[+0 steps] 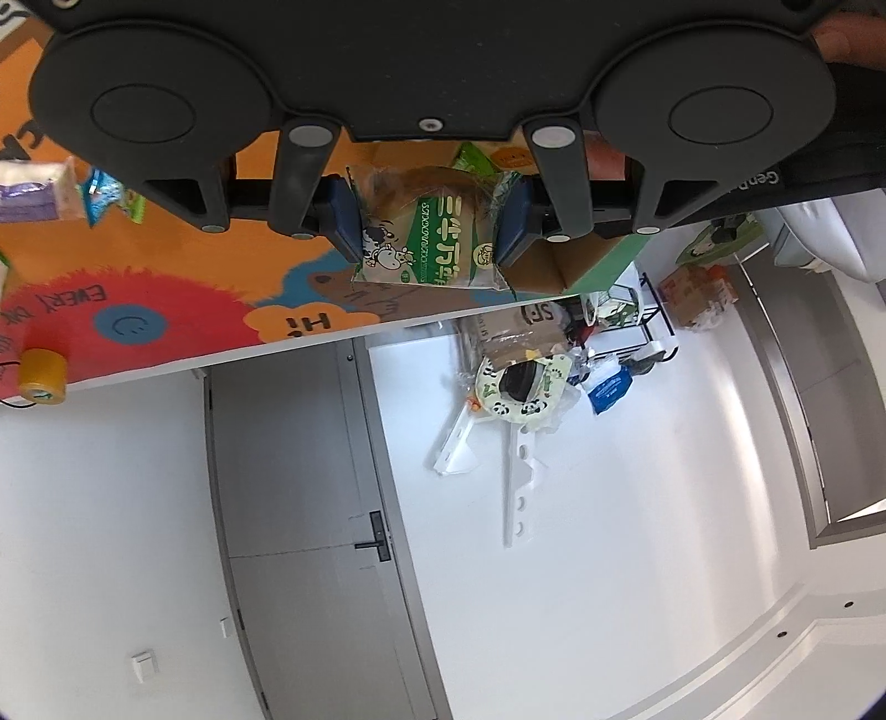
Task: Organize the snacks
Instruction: 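Carry both packets over the cardboard box and open both tools to drop them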
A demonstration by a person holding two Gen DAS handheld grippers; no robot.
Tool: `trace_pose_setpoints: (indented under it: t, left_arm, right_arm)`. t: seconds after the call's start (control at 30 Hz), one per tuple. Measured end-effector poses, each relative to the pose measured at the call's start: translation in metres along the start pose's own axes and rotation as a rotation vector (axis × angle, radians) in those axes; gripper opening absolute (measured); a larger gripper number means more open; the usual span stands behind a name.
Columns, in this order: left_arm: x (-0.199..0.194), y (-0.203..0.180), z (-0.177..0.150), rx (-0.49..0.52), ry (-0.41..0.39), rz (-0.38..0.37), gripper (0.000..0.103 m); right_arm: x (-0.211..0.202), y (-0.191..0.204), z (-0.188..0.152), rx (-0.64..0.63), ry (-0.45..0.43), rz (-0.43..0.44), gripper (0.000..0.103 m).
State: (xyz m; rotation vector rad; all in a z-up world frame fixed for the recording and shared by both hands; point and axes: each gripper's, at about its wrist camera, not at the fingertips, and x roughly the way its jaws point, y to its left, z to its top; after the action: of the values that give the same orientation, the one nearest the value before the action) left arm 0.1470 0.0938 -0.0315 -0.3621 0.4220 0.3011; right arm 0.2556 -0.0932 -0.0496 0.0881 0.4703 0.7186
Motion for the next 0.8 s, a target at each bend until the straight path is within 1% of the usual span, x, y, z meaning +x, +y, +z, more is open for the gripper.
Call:
trace_pose_setpoints:
  t: [0.07, 0.17, 0.43, 0.47, 0.5, 0.53, 0.6, 0.63, 0.7, 0.8]
  left_arm:
    - [-0.001, 0.003, 0.003, -0.008, -0.005, 0.003, 0.065]
    - [-0.003, 0.008, 0.007, -0.013, -0.027, 0.02, 0.065]
    - [0.0, 0.027, 0.017, -0.042, -0.024, 0.056, 0.065]
    - [0.0, 0.029, 0.017, -0.047, -0.023, 0.06, 0.065]
    - [0.001, 0.031, 0.018, -0.052, -0.022, 0.066, 0.065]
    - [0.002, 0.033, 0.018, -0.057, -0.019, 0.075, 0.065]
    - [0.002, 0.035, 0.018, -0.058, -0.012, 0.086, 0.066]
    - [0.003, 0.036, 0.018, -0.058, -0.009, 0.089, 0.066]
    - [0.002, 0.034, 0.016, -0.058, -0.002, 0.09, 0.072]
    - [-0.001, 0.029, 0.014, -0.056, -0.005, 0.08, 0.077]
  right_arm:
    - [0.005, 0.003, 0.001, -0.003, 0.006, 0.005, 0.051]
    - [0.012, 0.009, 0.003, -0.01, 0.013, 0.013, 0.051]
    - [0.033, 0.023, 0.008, -0.02, 0.029, 0.045, 0.052]
    - [0.036, 0.025, 0.009, -0.02, 0.021, 0.058, 0.054]
    - [0.038, 0.027, 0.01, -0.016, 0.011, 0.073, 0.061]
    - [0.039, 0.027, 0.011, -0.014, 0.007, 0.078, 0.064]
    - [0.037, 0.029, 0.011, -0.019, -0.008, 0.07, 0.071]
    - [0.035, 0.028, 0.011, -0.015, -0.011, 0.069, 0.071]
    - [0.031, 0.023, 0.009, 0.005, -0.003, 0.07, 0.073]
    - [0.025, 0.015, 0.007, 0.024, 0.012, 0.048, 0.075]
